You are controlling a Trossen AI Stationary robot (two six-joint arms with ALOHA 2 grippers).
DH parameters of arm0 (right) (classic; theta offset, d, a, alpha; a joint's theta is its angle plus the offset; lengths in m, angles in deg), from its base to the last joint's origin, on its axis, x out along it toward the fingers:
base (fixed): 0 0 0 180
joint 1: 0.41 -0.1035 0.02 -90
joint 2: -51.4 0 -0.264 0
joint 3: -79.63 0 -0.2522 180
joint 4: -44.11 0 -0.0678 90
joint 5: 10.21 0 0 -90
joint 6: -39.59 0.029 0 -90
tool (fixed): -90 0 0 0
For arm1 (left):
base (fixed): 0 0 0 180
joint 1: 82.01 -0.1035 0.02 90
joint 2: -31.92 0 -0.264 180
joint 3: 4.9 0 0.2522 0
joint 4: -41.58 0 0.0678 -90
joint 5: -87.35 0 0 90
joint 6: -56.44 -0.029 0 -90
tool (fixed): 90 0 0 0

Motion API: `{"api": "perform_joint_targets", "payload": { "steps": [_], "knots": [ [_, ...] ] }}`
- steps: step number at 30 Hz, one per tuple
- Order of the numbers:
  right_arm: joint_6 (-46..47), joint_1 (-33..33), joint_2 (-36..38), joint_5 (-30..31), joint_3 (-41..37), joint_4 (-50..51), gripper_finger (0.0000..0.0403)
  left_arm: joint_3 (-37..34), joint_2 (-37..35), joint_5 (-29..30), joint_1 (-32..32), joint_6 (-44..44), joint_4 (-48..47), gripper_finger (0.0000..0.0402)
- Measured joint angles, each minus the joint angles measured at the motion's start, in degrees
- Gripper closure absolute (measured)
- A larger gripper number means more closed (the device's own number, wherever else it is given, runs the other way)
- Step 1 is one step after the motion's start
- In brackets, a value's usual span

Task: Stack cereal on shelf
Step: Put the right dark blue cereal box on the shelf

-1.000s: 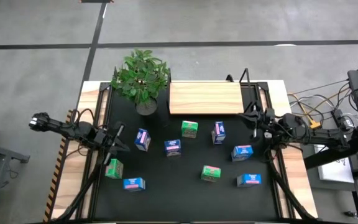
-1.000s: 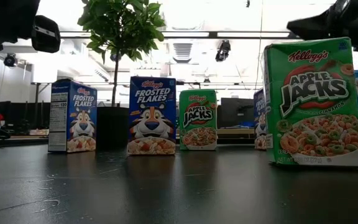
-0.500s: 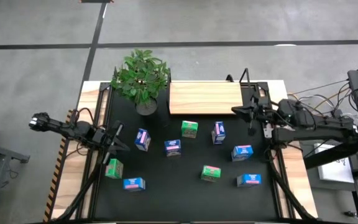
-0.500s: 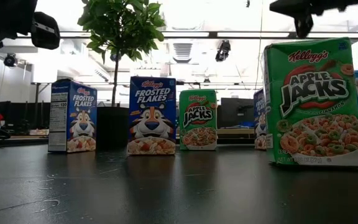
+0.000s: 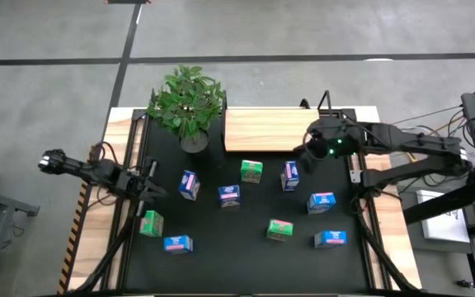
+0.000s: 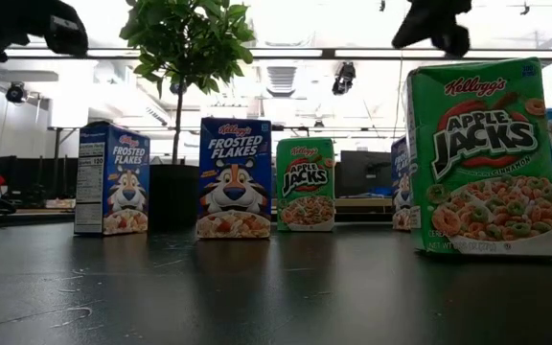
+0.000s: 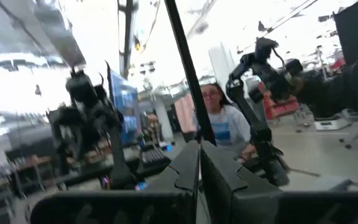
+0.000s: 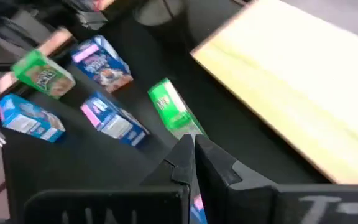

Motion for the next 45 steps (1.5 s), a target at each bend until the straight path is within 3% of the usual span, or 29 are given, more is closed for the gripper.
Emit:
{"api": "perform_joint_targets", "payload": {
  "steps": [10,21,25,37,45],
  "knots": [
    [10.8,0.0,-13.7,-0.1,12.8,32.0,0.0394,0.7,-0.1,0.0,0.0,-5.8,6.7,0.0402],
    [14.9,0.0,-19.0,-2.0,13.4,33.4,0.0385,8.7,0.1,0.0,0.0,-10.7,-0.2,0.0402],
    [15.5,0.0,-20.2,-2.1,13.5,32.9,0.0348,10.8,0.1,0.0,0.0,-10.9,-4.9,0.0402],
    [21.4,0.0,-24.5,-2.9,13.5,27.1,0.0169,11.7,0.0,0.0,0.0,-8.6,-8.6,0.0402],
    [21.3,0.0,-28.9,-3.1,13.5,23.2,0.0122,11.7,0.0,0.0,0.0,-8.3,-8.9,0.0402]
  ]
}}
